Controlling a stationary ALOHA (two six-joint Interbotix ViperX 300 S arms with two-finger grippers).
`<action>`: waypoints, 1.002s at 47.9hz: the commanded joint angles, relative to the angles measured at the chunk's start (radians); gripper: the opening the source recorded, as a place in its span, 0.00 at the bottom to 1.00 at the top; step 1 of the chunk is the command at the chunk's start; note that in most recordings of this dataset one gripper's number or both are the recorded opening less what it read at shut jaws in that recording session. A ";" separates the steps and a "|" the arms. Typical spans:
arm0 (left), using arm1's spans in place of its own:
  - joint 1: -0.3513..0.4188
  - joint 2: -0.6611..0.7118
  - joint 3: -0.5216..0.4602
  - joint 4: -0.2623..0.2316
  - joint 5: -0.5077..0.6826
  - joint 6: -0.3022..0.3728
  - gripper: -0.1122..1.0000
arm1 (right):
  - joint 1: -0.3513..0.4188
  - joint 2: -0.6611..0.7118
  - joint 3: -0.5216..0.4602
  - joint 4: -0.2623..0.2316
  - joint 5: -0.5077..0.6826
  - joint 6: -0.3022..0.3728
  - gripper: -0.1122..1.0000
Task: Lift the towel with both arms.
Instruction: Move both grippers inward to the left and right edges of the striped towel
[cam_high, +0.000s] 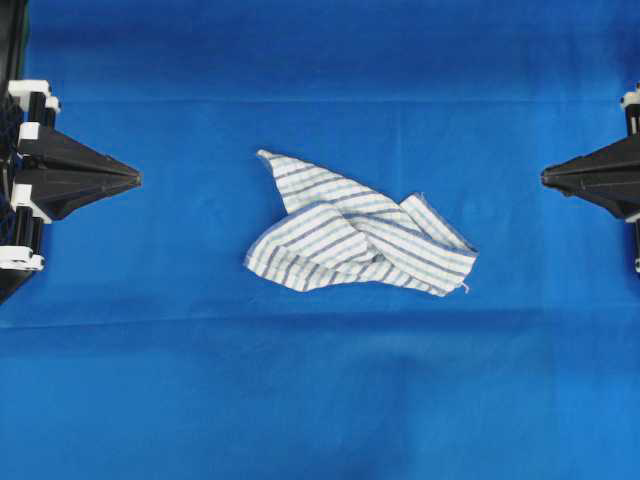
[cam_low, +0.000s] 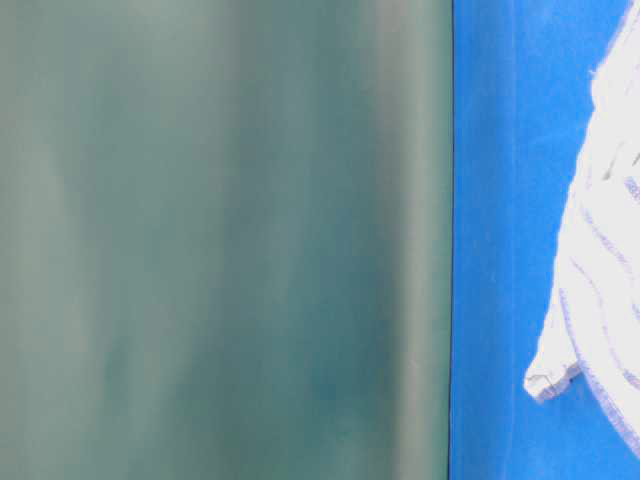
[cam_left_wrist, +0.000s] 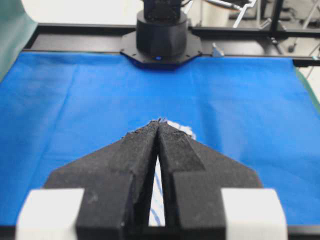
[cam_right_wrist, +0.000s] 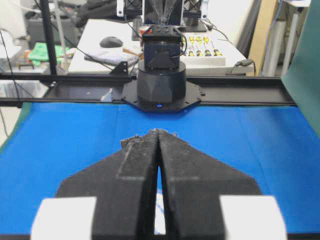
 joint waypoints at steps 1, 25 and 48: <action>-0.003 0.011 -0.014 -0.015 0.003 0.003 0.10 | -0.002 0.005 -0.021 0.000 -0.005 -0.006 0.10; -0.015 0.183 -0.021 -0.018 -0.041 -0.006 0.10 | 0.002 0.118 -0.044 0.002 0.103 0.011 0.10; -0.063 0.491 -0.080 -0.020 -0.051 0.005 0.89 | 0.037 0.442 -0.084 0.002 0.209 0.080 0.69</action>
